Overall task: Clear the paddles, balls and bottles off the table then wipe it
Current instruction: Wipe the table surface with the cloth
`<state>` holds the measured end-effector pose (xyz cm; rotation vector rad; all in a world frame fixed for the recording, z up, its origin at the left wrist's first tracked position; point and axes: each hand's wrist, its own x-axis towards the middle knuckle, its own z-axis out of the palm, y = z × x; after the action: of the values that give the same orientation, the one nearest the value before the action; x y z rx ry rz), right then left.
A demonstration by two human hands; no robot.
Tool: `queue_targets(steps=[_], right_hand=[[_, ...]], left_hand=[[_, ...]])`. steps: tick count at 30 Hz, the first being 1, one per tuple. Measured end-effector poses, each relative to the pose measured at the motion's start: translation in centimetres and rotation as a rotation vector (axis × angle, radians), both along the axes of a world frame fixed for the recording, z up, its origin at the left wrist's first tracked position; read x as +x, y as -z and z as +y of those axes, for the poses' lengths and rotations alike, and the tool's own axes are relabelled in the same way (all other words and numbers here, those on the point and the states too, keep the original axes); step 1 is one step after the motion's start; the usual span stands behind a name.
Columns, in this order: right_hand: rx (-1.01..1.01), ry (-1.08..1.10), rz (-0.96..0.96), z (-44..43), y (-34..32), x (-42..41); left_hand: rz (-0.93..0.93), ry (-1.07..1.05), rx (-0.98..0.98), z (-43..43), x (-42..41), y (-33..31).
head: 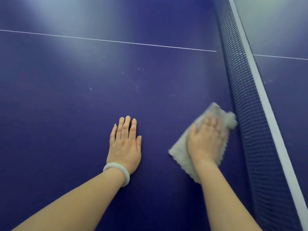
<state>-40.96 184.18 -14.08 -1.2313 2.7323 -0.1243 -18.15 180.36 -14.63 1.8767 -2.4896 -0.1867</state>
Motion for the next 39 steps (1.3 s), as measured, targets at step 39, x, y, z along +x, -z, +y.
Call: queue_targets(steps=[39], right_hand=[[-0.036,0.014,0.005,-8.7,0.1,-10.4]], left_hand=[[-0.047,0.273,-0.01,-5.0,-8.2,0.8]])
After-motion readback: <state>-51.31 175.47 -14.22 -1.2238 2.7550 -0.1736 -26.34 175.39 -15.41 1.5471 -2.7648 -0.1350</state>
